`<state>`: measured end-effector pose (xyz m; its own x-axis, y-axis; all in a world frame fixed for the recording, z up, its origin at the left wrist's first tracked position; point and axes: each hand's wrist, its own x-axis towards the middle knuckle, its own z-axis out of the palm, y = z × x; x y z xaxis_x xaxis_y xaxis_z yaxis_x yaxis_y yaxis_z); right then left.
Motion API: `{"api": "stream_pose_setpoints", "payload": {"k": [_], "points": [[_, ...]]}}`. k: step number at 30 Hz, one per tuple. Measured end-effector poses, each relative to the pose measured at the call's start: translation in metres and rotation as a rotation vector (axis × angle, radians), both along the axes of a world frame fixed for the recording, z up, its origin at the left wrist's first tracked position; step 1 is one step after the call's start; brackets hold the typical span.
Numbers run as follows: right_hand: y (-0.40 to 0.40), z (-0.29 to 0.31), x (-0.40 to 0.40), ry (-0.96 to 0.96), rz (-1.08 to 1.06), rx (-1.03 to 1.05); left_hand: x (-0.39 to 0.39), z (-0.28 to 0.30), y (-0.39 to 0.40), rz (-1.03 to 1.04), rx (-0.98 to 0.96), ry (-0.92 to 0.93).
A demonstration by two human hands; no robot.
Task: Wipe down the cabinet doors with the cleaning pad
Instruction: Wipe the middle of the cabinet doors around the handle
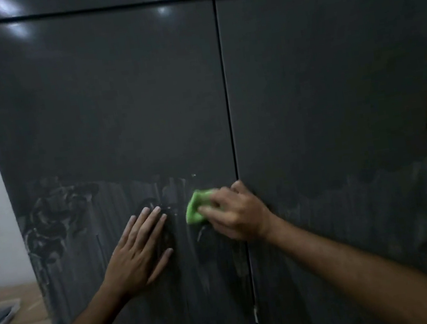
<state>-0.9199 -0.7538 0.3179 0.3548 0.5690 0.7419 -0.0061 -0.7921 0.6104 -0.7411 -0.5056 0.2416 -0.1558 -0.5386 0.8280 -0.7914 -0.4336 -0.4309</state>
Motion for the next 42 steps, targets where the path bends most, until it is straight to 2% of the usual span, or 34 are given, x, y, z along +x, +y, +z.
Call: {"api": "stream_pose_setpoints", "payload": {"k": [1,2,3,6,7,8,11,13,14,17,18,19,20,22,24,26,28,29,30,31,33,35,36,37,40,42], "points": [[-0.003,0.007,-0.003,0.062,-0.017,-0.102,0.004,0.001,0.007,0.004,0.007,-0.008],[-0.006,0.023,-0.002,0.052,-0.036,-0.115,0.008,0.002,0.013,0.012,0.010,-0.012],[-0.006,0.042,0.001,-0.018,-0.058,-0.034,0.012,0.003,0.019,0.022,0.014,-0.013],[0.001,0.084,0.010,-0.346,-0.062,0.470,0.020,0.001,0.031,0.032,0.018,0.006],[0.007,0.078,0.015,-0.375,-0.037,0.510,0.021,0.000,0.033,0.028,0.019,0.014],[0.015,0.061,0.021,-0.346,-0.020,0.467,0.023,0.000,0.036,0.025,0.022,0.022],[0.035,0.005,0.023,-0.021,-0.007,-0.011,0.030,0.000,0.046,0.031,0.026,0.040],[0.031,0.021,0.021,0.061,-0.036,-0.125,0.035,-0.001,0.051,0.039,0.029,0.048],[0.030,0.038,0.024,0.009,-0.048,-0.063,0.037,-0.001,0.054,0.043,0.025,0.055],[0.036,0.079,0.033,-0.318,-0.039,0.424,0.041,-0.004,0.057,0.053,0.027,0.075],[0.042,0.075,0.038,-0.362,-0.015,0.503,0.041,-0.004,0.057,0.053,0.031,0.078],[0.048,0.062,0.045,-0.352,0.000,0.494,0.041,-0.003,0.058,0.051,0.033,0.083],[0.055,0.041,0.052,-0.268,0.000,0.377,0.042,-0.003,0.059,0.052,0.038,0.089],[0.065,0.006,0.051,-0.047,0.008,0.013,0.042,-0.003,0.060,0.069,0.053,0.096],[0.061,0.019,0.050,0.064,0.009,-0.139,0.043,-0.004,0.060,0.088,0.063,0.103],[0.059,0.050,0.056,-0.053,0.005,-0.008,0.045,-0.005,0.059,0.084,0.062,0.110],[0.063,0.070,0.064,-0.253,0.015,0.334,0.044,-0.007,0.059,0.087,0.057,0.120],[0.070,0.068,0.069,-0.316,0.050,0.459,0.042,-0.007,0.060,0.087,0.054,0.125],[0.077,0.056,0.074,-0.336,0.075,0.498,0.040,-0.007,0.060,0.083,0.048,0.128],[0.086,0.038,0.078,-0.288,0.079,0.451,0.038,-0.008,0.061,0.078,0.040,0.130],[0.097,0.004,0.076,-0.115,0.071,0.161,0.036,-0.008,0.066,0.068,0.033,0.127],[0.092,0.008,0.070,0.003,0.051,-0.017,0.036,-0.009,0.073,0.074,0.030,0.118],[0.090,0.023,0.071,-0.012,0.038,-0.012,0.037,-0.009,0.078,0.081,0.021,0.119],[0.090,0.040,0.073,-0.069,0.025,0.062,0.039,-0.010,0.084,0.084,0.008,0.121],[0.101,0.078,0.085,-0.316,0.035,0.487,0.049,-0.010,0.104,0.080,-0.011,0.117],[0.116,0.061,0.094,-0.325,0.061,0.514,0.058,-0.009,0.116,0.087,0.002,0.112]]}}
